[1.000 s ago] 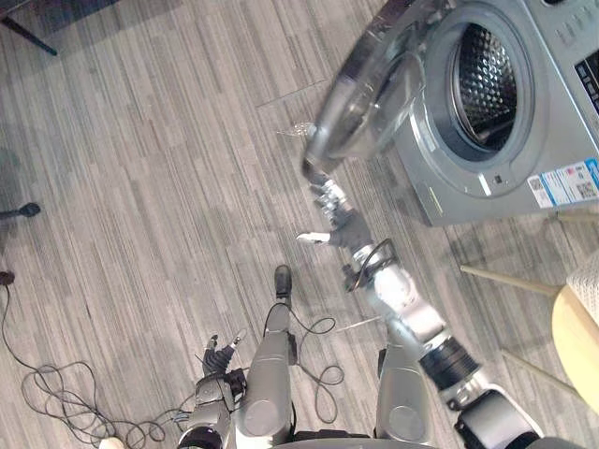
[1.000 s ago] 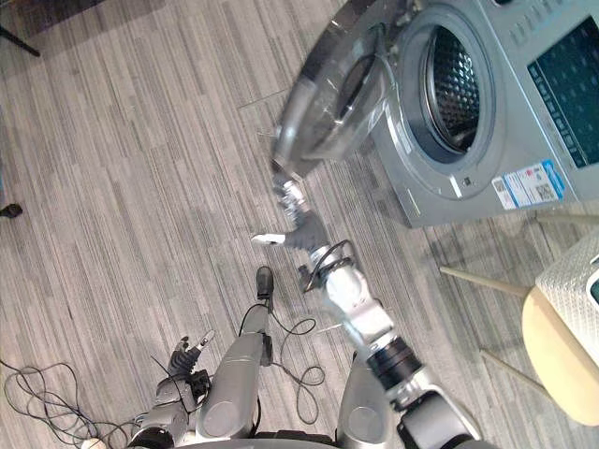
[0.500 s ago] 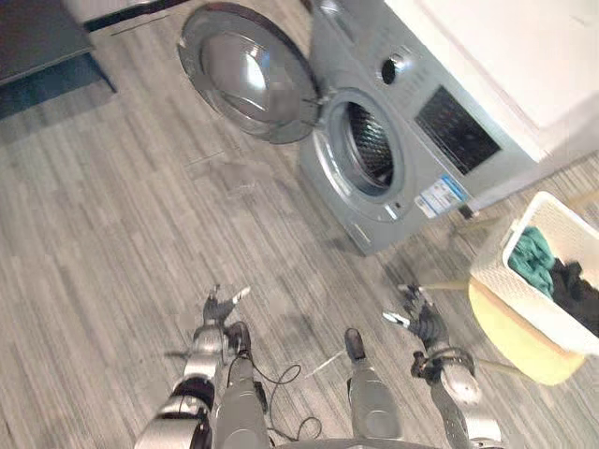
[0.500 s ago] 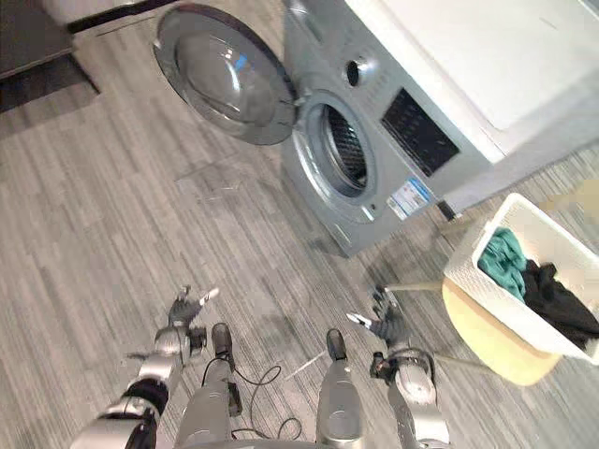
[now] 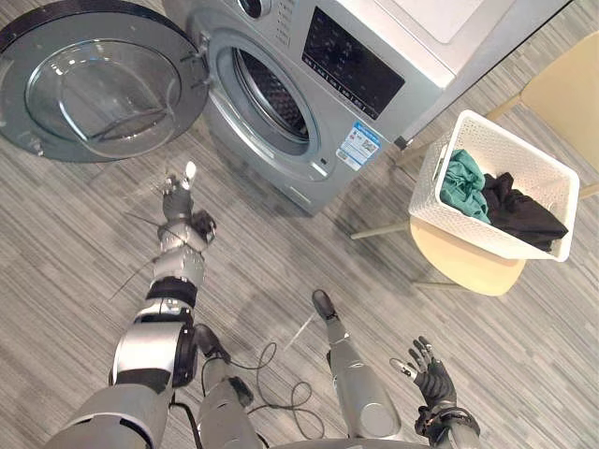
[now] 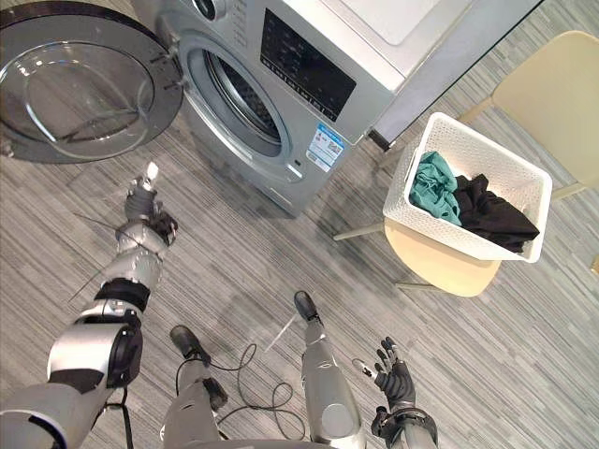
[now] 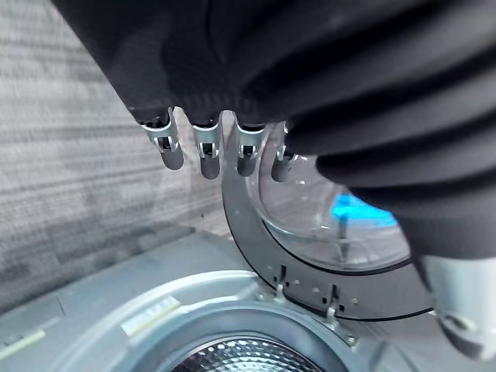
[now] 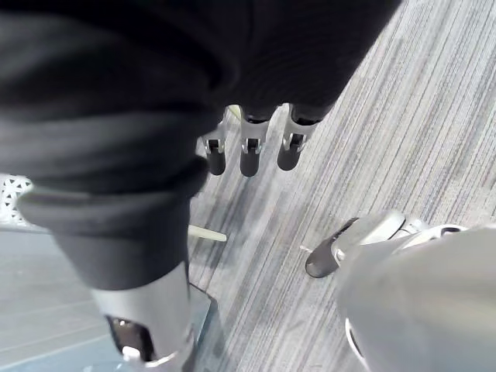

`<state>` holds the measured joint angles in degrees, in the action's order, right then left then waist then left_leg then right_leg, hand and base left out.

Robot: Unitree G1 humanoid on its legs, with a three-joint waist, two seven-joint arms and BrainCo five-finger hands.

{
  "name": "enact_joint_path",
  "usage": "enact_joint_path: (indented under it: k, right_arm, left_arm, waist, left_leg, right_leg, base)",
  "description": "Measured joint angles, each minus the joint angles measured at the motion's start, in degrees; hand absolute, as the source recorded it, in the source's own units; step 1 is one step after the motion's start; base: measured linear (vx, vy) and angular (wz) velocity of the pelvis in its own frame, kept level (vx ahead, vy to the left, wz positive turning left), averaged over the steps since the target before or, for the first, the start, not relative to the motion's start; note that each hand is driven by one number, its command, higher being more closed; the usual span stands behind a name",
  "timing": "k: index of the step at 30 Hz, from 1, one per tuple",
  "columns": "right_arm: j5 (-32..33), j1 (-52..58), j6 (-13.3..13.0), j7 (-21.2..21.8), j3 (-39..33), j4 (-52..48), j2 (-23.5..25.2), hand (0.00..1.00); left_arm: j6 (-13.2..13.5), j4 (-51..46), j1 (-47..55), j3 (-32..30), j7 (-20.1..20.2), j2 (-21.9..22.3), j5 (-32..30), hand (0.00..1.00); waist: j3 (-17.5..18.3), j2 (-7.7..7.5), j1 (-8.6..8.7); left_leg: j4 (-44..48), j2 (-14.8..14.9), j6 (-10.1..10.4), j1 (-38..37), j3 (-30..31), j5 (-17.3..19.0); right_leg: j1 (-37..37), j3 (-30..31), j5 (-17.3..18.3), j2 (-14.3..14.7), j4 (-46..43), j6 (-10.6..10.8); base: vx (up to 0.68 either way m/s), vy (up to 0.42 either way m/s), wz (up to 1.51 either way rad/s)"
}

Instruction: Pick up the laundry basket with both hands and put the clothes into the washing machine.

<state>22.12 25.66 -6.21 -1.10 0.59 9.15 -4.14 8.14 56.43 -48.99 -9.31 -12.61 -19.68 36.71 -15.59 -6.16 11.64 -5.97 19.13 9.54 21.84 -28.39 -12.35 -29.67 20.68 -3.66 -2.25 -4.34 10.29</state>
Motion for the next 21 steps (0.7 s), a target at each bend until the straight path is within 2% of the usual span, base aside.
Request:
enact_joint_path:
  k: [5, 7, 10, 13, 18, 21]
  right_arm:
    - [2.6, 0.0, -1.1, -0.4, 0.0, -2.3, 0.3, 0.00]
    - [4.6, -0.1, -1.7, -1.3, 0.0, -2.4, 0.7, 0.00]
    - [6.8, -0.3, -2.4, -2.7, -0.1, -3.4, 0.8, 0.00]
    - [8.3, -0.3, -2.4, -4.0, -0.5, -3.6, 1.0, 0.00]
    - [9.4, -0.2, -2.5, -4.1, -0.5, -3.1, 1.4, 0.00]
    - [9.3, -0.2, -2.4, -4.0, -0.5, -2.0, 1.4, 0.00]
  left_arm:
    - [0.1, -0.2, -3.2, -0.6, 0.0, -1.6, 6.3, 0.00]
    - [-0.6, -0.2, -7.0, -1.6, -0.2, -2.6, 10.4, 0.00]
    - [-0.8, -0.5, -9.0, -1.9, -1.2, -2.4, 17.0, 0.00]
    - [-0.8, -1.6, -11.2, -2.7, -2.8, -2.5, 21.0, 0.00]
    - [3.3, -4.4, -12.3, -5.1, -6.4, -6.1, 24.7, 0.00]
    - [6.3, -8.3, -12.7, -8.4, -7.7, -8.1, 25.7, 0.00]
  waist:
    - [-1.1, -0.89, -0.34]
    - [-3.0, -1.87, -2.00]
    - [-4.4, -2.02, -2.49]
    - [-5.3, -1.98, -3.26]
    - [-5.9, -1.79, -3.71]
    - [-6.1, -1.44, -4.89]
  left_leg:
    - [0.0, 0.1, -0.2, 1.4, -1.9, -1.5]
    - [0.0, 0.6, 0.3, 2.0, -2.7, -3.1]
    - [0.0, 1.1, 0.3, 4.6, -2.2, -3.0]
    - [0.0, 1.1, 0.3, 6.2, -1.1, -3.0]
    - [0.0, 1.2, 0.9, 6.8, -0.1, -1.8]
    - [0.0, 1.4, 0.9, 7.1, -0.6, -1.8]
  right_leg:
    - [-2.3, -0.3, 0.0, 0.3, -1.2, 0.0]
    - [-2.8, -0.5, 0.0, 0.4, -1.5, 0.0]
    - [-4.0, -2.7, 0.0, 0.7, -1.5, 0.0]
    - [-4.7, -3.8, 0.0, 0.6, -1.7, 0.0]
    - [-4.7, -5.3, 0.0, 0.3, -2.4, -0.1]
    - [-4.6, -6.5, 0.2, 0.1, -2.4, -0.4]
  base:
    - [0.02, -0.016, -0.07]
    - [0.00, -0.006, 0.03]
    - [-0.03, -0.003, 0.20]
    - [-0.05, 0.013, 0.24]
    - [-0.06, 0.002, 0.13]
    - [-0.04, -0.023, 0.12]
